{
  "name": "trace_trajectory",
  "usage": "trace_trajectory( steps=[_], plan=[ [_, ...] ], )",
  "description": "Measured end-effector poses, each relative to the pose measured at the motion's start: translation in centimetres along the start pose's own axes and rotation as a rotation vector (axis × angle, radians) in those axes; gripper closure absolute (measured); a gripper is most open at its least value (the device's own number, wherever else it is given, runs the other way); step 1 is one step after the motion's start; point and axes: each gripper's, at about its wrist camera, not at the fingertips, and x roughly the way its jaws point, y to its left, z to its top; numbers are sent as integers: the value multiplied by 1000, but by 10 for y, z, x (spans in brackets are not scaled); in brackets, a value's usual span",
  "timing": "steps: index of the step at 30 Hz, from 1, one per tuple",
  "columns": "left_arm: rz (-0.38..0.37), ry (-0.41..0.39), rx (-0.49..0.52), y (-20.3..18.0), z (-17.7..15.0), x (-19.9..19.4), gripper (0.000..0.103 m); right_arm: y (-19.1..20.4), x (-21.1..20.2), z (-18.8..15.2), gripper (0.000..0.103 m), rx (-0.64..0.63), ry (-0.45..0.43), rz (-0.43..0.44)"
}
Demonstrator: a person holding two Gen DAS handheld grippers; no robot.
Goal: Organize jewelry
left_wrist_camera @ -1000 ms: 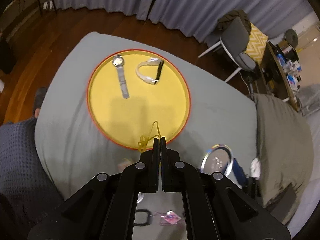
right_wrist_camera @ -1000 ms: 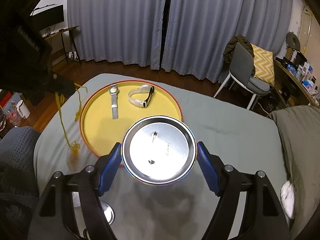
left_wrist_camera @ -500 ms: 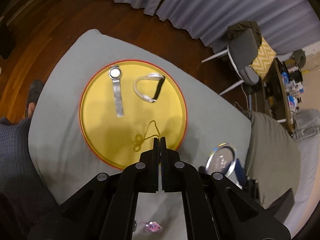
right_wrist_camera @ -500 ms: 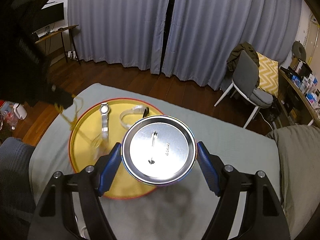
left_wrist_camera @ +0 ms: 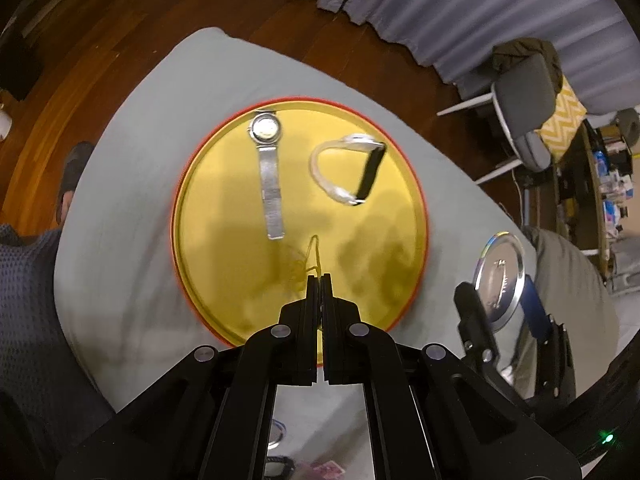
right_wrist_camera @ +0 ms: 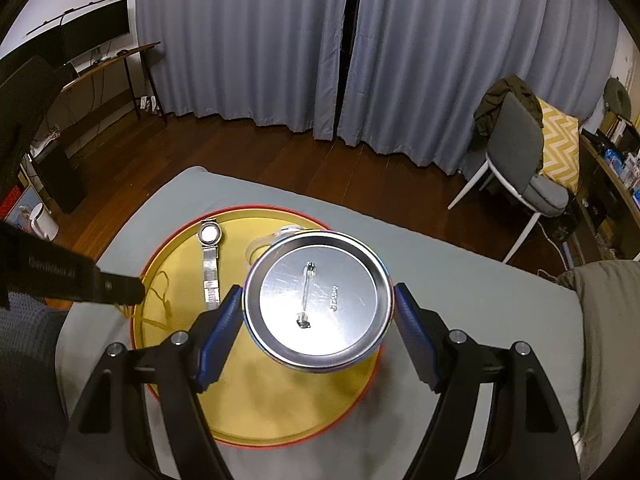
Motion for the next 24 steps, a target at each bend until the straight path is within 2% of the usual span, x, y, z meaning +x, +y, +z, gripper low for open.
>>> trace_trajectory(
  steps=[16, 24],
  plan=[
    [86, 33, -21, 31, 0, 57, 102, 0, 48, -4, 33, 44, 54, 38],
    [117, 53, -9, 36, -6, 92, 102, 5, 85, -10, 33, 77, 103, 68]
  ],
)
